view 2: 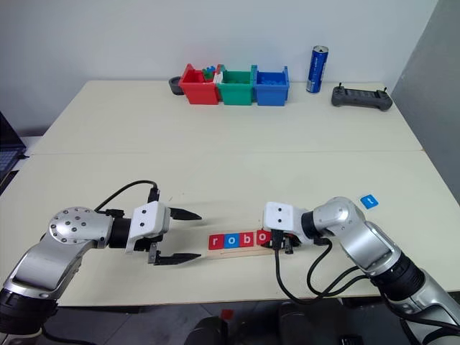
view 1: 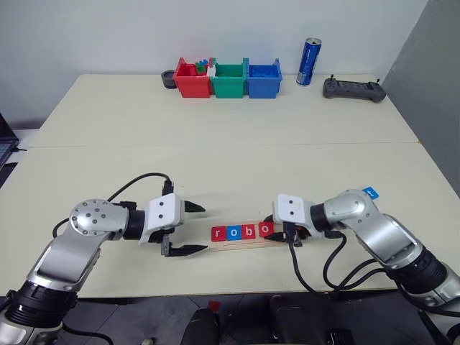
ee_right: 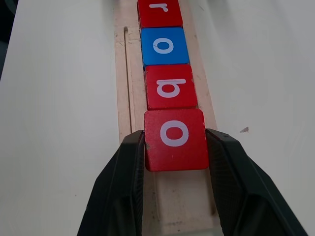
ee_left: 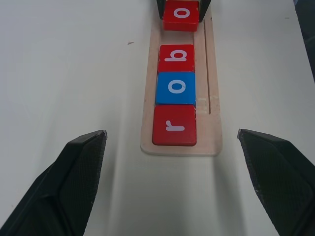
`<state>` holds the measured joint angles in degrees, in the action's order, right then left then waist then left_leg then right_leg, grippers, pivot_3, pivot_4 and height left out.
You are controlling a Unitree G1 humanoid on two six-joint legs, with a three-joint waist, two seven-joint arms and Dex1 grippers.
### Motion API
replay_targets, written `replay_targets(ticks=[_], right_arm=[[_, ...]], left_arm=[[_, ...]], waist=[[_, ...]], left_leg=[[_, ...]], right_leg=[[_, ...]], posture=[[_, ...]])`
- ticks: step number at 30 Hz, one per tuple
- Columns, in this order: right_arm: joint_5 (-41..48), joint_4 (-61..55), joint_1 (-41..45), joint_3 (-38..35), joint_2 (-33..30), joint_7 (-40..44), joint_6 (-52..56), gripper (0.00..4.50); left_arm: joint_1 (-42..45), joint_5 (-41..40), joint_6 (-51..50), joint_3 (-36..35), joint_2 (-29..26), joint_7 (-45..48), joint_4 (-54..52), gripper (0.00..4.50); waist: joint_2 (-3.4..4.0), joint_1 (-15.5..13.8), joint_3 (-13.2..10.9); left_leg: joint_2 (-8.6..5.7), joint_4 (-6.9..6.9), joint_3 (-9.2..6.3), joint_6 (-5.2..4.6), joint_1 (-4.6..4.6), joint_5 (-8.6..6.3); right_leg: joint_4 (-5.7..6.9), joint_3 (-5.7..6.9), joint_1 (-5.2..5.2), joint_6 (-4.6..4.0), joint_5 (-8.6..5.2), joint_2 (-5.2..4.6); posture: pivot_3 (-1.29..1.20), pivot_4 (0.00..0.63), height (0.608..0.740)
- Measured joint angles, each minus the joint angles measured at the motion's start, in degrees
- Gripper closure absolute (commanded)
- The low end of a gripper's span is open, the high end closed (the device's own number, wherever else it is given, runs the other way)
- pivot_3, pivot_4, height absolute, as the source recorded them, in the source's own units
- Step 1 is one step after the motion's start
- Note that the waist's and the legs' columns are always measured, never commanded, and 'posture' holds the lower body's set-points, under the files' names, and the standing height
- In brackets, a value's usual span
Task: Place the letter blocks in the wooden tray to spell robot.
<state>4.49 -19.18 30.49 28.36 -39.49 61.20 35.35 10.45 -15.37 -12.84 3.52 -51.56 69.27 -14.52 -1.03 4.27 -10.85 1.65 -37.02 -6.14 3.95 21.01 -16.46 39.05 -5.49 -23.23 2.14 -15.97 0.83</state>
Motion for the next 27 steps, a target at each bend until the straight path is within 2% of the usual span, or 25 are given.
replay_targets(ticks=[4,9,12,13,19,22,25,27], right_arm=[[-0.76,0.51,0.17,0.06,0.44,0.01,-0.42,3.06],[-1.23,0.99,0.45,0.46,1.46,0.03,-1.16,1.43],[-1.22,1.22,0.61,0.5,1.78,0.03,-1.17,0.25],[-1.16,1.23,0.76,0.48,1.81,0.02,-1.14,0.02],[-0.2,-1.31,0.87,-1.31,1.03,0.05,0.82,0.02],[0.08,-2.79,-0.72,-2.66,-2.22,0.13,1.01,0.02],[0.07,-3.02,-1.89,-2.85,-3.34,0.09,1.01,0.59],[0.01,-3.06,-2.39,-2.84,-3.47,-0.01,0.9,1.28]], left_arm=[[-1.4,0.17,1.81,0.0,0.05,0.01,1.59,0.0],[-1.78,0.28,3.42,0.0,0.05,0.0,2.06,0.0],[-1.98,0.3,3.8,0.0,0.05,0.0,2.62,0.0],[-2.0,0.3,3.98,0.0,0.05,0.0,2.89,0.0],[-1.99,0.3,4.69,0.0,0.05,0.03,3.38,0.0],[-2.09,0.3,4.91,-0.05,0.04,0.07,3.94,0.0],[-2.31,0.31,5.18,-0.08,0.04,0.09,4.14,0.0],[-2.29,0.31,5.57,-0.08,0.04,0.07,4.15,0.0]], waist=[[0.0,0.01,0.0],[0.0,0.01,0.0],[0.0,0.01,0.0],[0.0,0.01,0.0],[0.0,0.0,0.0],[0.0,-0.08,0.0],[0.0,-0.14,0.0],[0.0,-0.1,0.0]], left_leg=[[0.0,0.0,-0.01,0.0,0.0,0.0],[0.0,0.0,-0.01,0.0,0.0,0.0],[0.0,0.0,-0.01,0.0,0.0,0.0],[0.0,0.0,-0.01,0.0,0.0,0.0],[0.0,0.0,-0.02,0.0,0.0,0.0],[-0.01,0.0,-0.01,0.0,0.01,0.0],[0.0,0.0,-0.02,0.0,0.0,0.0],[0.0,0.0,-0.01,0.0,-0.01,0.0]], right_leg=[[0.01,0.01,0.0,0.0,0.0,0.0],[0.0,0.01,0.0,0.0,0.0,0.0],[0.0,0.01,0.0,0.0,0.0,0.0],[0.0,0.01,0.0,0.0,0.0,0.0],[0.0,0.01,0.0,0.0,0.0,0.0],[-0.01,0.02,0.0,0.0,0.0,-0.01],[0.01,0.02,0.0,0.0,0.0,-0.01],[0.01,0.01,0.0,0.0,0.0,0.0]], posture=[[0.0,0.15,0.74],[0.0,0.15,0.74],[0.0,0.15,0.74],[0.0,0.15,0.74],[0.0,0.15,0.74],[0.0,0.15,0.74],[0.0,0.15,0.74],[0.0,0.15,0.74]])
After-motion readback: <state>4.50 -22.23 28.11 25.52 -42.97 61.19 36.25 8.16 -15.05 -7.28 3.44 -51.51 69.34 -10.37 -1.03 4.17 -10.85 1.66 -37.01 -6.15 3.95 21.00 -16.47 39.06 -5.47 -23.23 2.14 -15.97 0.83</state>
